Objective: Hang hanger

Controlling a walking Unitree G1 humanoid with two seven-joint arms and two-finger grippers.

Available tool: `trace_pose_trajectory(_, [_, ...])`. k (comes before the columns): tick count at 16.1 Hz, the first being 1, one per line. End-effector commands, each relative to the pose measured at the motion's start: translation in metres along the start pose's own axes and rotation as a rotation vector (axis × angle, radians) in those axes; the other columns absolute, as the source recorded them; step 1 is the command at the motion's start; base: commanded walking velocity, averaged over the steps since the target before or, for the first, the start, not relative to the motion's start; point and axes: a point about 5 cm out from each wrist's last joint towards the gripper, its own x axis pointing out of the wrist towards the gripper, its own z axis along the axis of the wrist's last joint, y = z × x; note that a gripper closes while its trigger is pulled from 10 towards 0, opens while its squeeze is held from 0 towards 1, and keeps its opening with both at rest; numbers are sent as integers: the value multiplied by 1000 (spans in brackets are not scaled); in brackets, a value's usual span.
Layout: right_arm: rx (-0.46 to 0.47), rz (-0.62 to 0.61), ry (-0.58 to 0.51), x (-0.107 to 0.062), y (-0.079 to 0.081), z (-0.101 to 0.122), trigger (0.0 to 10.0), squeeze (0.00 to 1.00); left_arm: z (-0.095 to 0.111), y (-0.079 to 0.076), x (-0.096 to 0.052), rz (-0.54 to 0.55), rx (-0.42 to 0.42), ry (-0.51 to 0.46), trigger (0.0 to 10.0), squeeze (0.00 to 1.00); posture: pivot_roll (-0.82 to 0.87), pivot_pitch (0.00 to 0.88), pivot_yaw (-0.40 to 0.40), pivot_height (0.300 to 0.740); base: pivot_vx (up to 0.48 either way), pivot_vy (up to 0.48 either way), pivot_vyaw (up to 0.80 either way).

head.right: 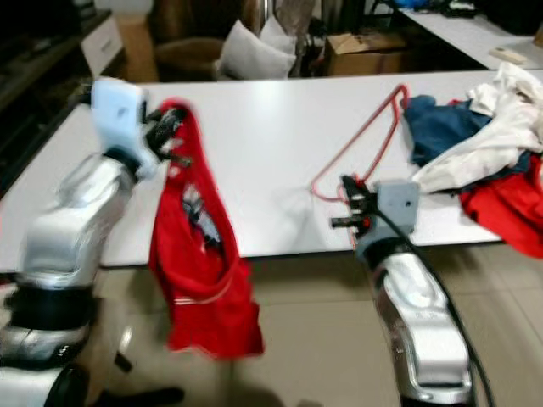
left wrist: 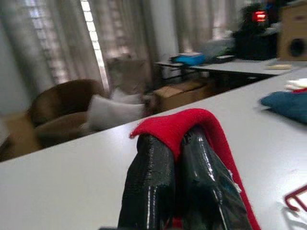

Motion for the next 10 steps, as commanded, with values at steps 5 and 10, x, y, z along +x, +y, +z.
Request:
trace_pose_trajectory(5, [-1, -1, -45, 4, 2, 7, 10000, 0, 44, 35, 42, 2, 144, -119, 10000, 0, -188, 0, 39, 740, 354, 0, 0])
trace_pose_trajectory(10, [-6, -5, -71, 8, -1, 12, 10000, 0, 168, 70, 70, 178, 266, -359, 10000, 0, -193, 0, 36, 740, 344, 0, 0])
